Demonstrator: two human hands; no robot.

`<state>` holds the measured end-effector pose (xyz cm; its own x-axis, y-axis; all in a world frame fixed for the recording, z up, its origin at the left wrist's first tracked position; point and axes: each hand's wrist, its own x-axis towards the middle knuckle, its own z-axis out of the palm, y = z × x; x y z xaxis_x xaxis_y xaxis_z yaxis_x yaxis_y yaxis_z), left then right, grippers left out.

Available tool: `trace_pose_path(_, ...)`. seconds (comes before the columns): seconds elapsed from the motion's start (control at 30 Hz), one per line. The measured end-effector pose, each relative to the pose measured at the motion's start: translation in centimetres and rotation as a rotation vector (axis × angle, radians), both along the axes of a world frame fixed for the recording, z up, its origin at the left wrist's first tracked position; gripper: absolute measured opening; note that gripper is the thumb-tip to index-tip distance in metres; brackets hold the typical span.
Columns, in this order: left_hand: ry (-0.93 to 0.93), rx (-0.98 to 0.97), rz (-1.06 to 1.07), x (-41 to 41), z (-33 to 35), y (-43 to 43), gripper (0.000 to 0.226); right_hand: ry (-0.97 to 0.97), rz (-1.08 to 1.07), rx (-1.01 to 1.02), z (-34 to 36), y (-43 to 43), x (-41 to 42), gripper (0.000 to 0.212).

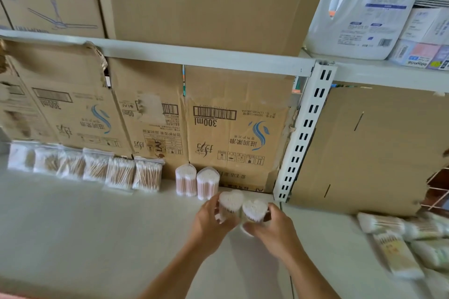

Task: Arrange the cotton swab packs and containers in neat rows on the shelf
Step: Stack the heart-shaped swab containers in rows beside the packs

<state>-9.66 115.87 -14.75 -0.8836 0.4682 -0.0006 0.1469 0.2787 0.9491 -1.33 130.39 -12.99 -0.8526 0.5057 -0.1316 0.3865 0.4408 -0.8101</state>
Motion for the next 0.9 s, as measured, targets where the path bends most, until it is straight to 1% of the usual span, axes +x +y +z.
trace_pose_path(0.07,-0.059,0.067,0.124,0.0,-0.1,0.7,0.047,0.026,-0.034,0.002,-0.1,0.0,-0.6,0.060)
trace_pose_path(0.17,-0.078,0.053,0.239,-0.1,-0.4,1.7,0.038,0.078,-0.099,0.014,-0.3,0.2,-1.3,0.058)
trace_pose_path(0.23,-0.035,0.027,0.259,-0.3,-0.8,2.2,0.036,0.101,-0.131,0.024,-0.5,0.5,-1.8,0.060)
trace_pose_path(0.37,0.049,-0.028,0.282,-1.0,-1.4,2.4,0.034,0.101,-0.126,0.041,-0.6,1.1,-2.9,0.055)
trace_pose_path(0.5,-0.030,0.003,0.337,-1.0,-1.8,2.7,0.033,0.108,-0.120,0.044,-0.4,1.1,-3.9,0.053)
trace_pose_path(0.6,0.011,-0.021,0.338,-0.5,-1.9,3.2,0.032,0.114,-0.126,0.034,-0.5,1.2,-4.2,0.054)
trace_pose_path(0.73,0.047,-0.085,0.364,-0.9,-1.9,3.8,0.037,0.115,-0.119,0.018,-0.5,1.1,-4.3,0.051)
trace_pose_path(0.9,0.004,-0.056,0.401,-1.4,-1.9,4.0,0.025,0.095,-0.076,-0.017,-0.4,1.5,-4.4,0.051)
